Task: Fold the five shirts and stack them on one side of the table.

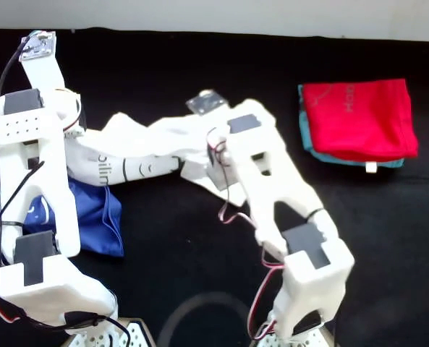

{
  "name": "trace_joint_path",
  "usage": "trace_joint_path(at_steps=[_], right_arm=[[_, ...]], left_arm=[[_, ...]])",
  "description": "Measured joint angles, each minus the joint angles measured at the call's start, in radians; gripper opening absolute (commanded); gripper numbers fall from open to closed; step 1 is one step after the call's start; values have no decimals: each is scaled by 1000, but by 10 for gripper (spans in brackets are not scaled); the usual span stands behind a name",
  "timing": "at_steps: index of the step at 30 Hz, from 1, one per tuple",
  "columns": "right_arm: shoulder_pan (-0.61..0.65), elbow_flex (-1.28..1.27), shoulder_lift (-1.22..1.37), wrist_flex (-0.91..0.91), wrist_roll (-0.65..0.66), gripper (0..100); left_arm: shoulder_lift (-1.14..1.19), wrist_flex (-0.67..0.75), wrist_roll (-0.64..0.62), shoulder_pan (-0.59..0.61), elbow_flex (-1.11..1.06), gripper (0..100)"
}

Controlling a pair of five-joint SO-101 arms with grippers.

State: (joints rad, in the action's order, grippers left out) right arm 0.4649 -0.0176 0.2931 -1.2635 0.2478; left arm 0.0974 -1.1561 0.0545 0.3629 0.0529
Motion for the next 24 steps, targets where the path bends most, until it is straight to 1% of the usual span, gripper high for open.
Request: trace_joint_path(at_steps=[3,7,12,13,14,16,17,19,21,24], right_arm=[[0,0,72,44,0,264],[-35,0,150,94,0,264],[-48,5,183,101,0,257],[-48,6,190,101,0,234],[-49,8,193,101,0,188],[-49,11,198,101,0,46],[-55,11,198,106,0,0],[-78,15,199,114,0,28],[-97,23,201,106,0,3],[-112,66,210,57,0,6]], left_arm=[[0,0,0,0,0,9],[0,0,0,0,0,9],[0,8,-3,0,0,9],[0,15,-3,-2,0,9],[0,18,-3,-8,0,9],[0,20,-3,-18,0,9],[0,20,-3,-23,0,9],[0,20,-3,-31,0,9],[0,21,-3,-35,-8,9],[0,21,-3,-43,-49,9]])
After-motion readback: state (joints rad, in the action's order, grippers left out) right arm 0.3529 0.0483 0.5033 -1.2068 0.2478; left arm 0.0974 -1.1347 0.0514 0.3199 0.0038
